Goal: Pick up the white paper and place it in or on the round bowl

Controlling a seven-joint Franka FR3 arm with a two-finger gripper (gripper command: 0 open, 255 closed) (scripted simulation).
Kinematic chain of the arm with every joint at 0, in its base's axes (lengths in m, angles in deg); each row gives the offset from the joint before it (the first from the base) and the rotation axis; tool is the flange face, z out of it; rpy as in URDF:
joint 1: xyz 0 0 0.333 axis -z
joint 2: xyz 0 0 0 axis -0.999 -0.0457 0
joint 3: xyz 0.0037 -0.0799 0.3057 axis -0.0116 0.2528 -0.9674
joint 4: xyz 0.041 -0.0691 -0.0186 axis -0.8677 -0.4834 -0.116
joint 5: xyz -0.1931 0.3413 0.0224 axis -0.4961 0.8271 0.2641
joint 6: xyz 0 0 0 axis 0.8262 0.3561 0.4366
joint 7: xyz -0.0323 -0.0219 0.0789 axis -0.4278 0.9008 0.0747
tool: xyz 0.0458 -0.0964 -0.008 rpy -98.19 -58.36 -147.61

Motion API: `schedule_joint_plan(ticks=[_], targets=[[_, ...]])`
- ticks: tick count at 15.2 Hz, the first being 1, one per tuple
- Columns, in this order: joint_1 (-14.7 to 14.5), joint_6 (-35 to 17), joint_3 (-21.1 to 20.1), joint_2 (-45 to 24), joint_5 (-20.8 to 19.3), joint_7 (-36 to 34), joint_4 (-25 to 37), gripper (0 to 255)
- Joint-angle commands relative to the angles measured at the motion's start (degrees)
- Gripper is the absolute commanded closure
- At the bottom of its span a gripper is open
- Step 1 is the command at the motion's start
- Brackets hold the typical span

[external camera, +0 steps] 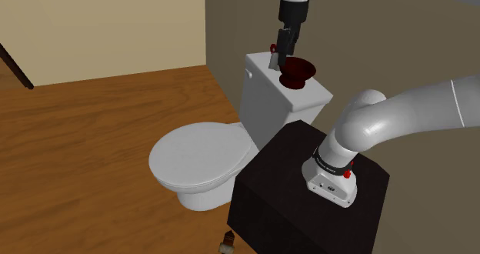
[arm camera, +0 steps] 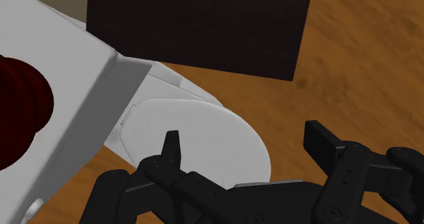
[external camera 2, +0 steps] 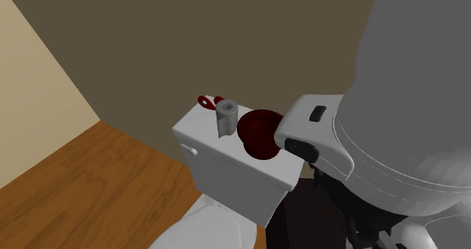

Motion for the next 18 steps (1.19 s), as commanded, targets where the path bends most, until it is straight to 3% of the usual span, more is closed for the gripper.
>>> schedule_joint_plan(ticks=[1,10,18], targets=[[0.00,0.00,0.00,0.00,0.00,0.00,0.00,0],[3.94,-11.98,9.75,-5.77,-6.64,10.53,-2.51,0],[6.42,-22.70,18.36,-15.67,-9.18,19.74,0.19,0]])
